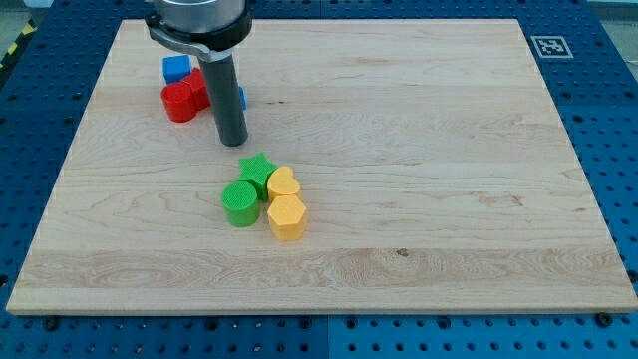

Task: Point your arm at the green circle

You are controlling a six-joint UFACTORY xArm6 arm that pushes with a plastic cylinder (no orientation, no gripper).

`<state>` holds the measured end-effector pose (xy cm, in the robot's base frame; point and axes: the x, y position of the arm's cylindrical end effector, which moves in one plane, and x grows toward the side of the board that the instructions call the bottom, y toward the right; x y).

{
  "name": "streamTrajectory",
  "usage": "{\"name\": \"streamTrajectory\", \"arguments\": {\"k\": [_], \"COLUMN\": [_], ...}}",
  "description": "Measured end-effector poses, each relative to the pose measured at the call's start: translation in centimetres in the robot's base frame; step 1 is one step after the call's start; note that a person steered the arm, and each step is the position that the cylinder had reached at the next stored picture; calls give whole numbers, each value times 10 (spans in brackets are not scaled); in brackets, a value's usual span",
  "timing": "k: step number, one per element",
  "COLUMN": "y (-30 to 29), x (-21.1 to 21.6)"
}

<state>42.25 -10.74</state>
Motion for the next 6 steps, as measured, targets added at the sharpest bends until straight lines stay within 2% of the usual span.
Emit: {"name": "streamTrajectory", "arguments": {"k": [1, 2, 3, 5, 6], "y": [3, 54, 65, -41, -25], "x": [3, -1, 3, 54, 79]}}
